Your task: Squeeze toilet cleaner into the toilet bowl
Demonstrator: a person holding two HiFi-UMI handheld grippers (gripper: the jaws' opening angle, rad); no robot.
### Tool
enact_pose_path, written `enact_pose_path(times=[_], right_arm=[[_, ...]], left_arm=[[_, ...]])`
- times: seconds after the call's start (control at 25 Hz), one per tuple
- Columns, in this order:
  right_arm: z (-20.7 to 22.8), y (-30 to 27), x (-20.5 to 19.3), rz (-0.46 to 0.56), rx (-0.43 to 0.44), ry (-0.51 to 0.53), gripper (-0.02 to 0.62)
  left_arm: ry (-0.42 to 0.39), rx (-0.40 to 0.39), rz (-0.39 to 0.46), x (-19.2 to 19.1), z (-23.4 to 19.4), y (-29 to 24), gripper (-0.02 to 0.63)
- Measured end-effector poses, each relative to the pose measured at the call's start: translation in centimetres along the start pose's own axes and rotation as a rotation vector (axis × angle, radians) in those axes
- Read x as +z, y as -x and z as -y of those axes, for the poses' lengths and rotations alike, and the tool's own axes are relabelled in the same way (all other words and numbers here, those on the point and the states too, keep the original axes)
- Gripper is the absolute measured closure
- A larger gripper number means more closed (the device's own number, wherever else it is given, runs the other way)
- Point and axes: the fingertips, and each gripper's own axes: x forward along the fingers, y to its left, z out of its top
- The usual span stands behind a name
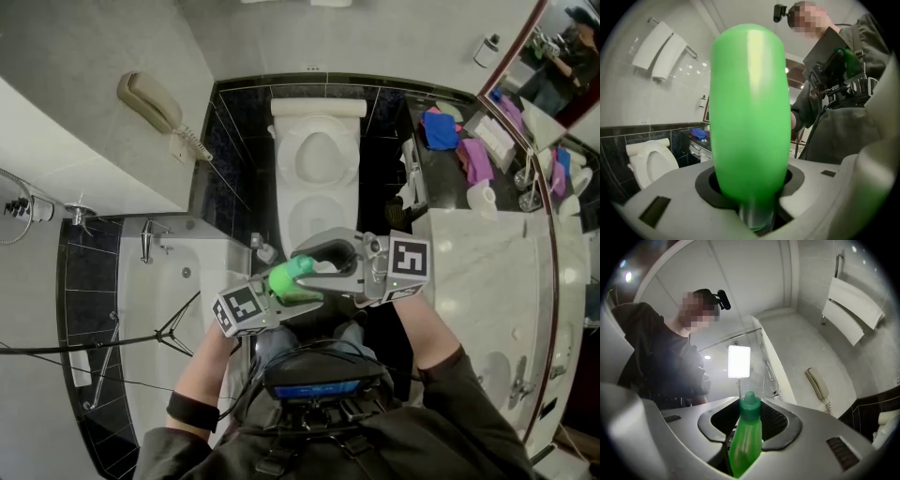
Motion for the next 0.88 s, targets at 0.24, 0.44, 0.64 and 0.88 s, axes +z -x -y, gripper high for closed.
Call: enact_pose_path(times=[0.24, 0.44, 0.64, 0.88], right_arm=[[0.6, 0.0, 0.0, 0.040, -0.061, -0.056, 0.422], [2.6, 0.3, 0.2, 0.079, -0.206, -0.133, 0.310], [3.6, 0.8, -0.2, 0.117, -0.366, -0.257, 0.271], [4.6, 0.9, -0.8, 0.179, -0.486, -0.437, 0.273]], left_arm=[[0.004, 0.071, 0.010, 0.1, -0.8, 0.3, 0.414], [-0.094, 0.331, -0.004, 0.2, -4.6, 1.3, 0.414], [-0.199, 0.652, -0.059, -0.3, -8.7, 3.3, 0.414], [-0.270, 0.979, -0.105, -0.4, -12.0, 6.2, 0.414]])
